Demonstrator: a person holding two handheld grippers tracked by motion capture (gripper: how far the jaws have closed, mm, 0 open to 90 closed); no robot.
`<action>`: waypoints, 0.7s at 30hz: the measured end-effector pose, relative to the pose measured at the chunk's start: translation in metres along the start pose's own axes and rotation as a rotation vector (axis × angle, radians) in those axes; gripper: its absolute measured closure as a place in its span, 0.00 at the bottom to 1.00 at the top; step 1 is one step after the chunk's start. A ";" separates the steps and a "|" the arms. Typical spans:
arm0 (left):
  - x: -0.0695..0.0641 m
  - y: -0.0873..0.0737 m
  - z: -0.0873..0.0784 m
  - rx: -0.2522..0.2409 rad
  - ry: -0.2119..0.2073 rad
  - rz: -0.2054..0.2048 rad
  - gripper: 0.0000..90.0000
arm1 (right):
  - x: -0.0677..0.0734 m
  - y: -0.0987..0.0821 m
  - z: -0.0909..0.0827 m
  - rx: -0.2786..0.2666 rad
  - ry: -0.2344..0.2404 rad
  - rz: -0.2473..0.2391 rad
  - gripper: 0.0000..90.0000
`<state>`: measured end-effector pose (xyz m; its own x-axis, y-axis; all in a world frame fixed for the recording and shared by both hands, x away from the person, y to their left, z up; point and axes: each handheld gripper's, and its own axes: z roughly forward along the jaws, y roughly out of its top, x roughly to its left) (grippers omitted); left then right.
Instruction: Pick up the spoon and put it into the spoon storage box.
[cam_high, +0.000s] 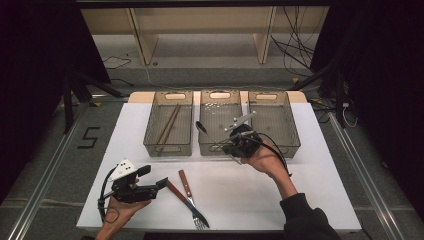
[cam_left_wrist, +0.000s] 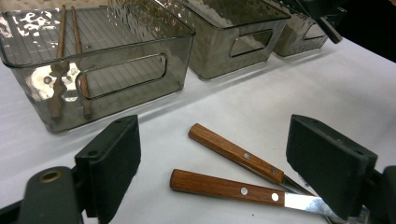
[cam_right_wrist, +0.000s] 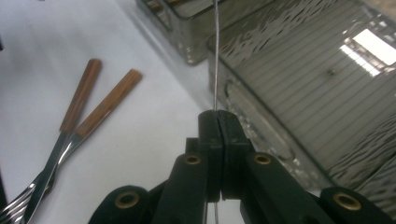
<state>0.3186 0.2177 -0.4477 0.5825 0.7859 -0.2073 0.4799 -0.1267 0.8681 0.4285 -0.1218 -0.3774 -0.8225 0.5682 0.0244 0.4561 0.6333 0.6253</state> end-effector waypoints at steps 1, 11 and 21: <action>0.000 0.000 0.000 0.000 0.000 0.002 0.19 | -0.002 0.003 0.001 -0.005 -0.002 0.016 1.00; -0.001 0.001 -0.002 -0.021 -0.003 0.009 0.19 | -0.017 0.026 0.007 -0.048 -0.027 0.094 1.00; -0.001 0.001 -0.002 -0.025 -0.002 0.011 0.19 | -0.038 0.040 0.016 -0.066 -0.059 0.189 1.00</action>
<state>0.3172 0.2182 -0.4460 0.5886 0.7837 -0.1985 0.4573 -0.1203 0.8811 0.4833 -0.1093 -0.3662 -0.7023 0.7045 0.1018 0.5757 0.4780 0.6634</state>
